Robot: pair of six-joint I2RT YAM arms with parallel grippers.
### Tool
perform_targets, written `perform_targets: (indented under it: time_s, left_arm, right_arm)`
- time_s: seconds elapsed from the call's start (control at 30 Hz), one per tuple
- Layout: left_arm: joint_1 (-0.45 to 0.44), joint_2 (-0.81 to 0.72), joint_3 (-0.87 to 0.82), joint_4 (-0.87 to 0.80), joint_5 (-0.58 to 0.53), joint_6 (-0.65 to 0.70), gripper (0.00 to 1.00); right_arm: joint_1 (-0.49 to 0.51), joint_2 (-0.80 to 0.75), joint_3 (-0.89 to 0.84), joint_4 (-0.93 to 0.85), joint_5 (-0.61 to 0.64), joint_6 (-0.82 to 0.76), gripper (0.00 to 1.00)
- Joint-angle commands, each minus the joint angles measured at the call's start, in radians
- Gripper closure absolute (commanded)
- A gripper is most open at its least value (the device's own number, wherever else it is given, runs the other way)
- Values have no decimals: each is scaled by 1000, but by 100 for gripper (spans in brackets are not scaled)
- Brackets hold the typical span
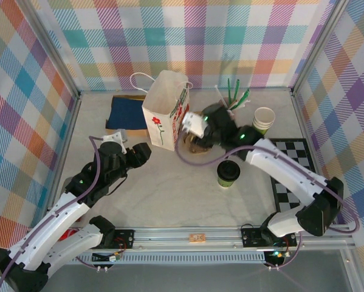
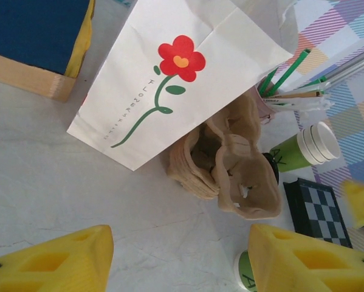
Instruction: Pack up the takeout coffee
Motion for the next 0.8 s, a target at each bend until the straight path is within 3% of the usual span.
perform_targets:
  time_s: [0.0,0.13,0.2,0.27,0.3,0.77]
  left_arm:
    - [28,-11,31,-35,29,32,40]
    - [71,-9,61,-76,74,45,39]
    - [104,-9,72,-91,108,48,39]
    - [137,-7,76,-97,143,49,39]
    - [148,-5,75,-96,156,48,39]
    - [253,-4,37,-65,265,36,39]
  right_arm:
    - [-73,55,112,-216,-206,-49,31]
    - [-140,146,224,-340,-344,-149,27]
    - [-144,163,218,-339,-356,-216,20]
    - [-144,181,222,-333,-365,-258,6]
    - [-144,198,237,-340,-370,-269,5]
    - [-145,481,475,-476,-355,-358,15]
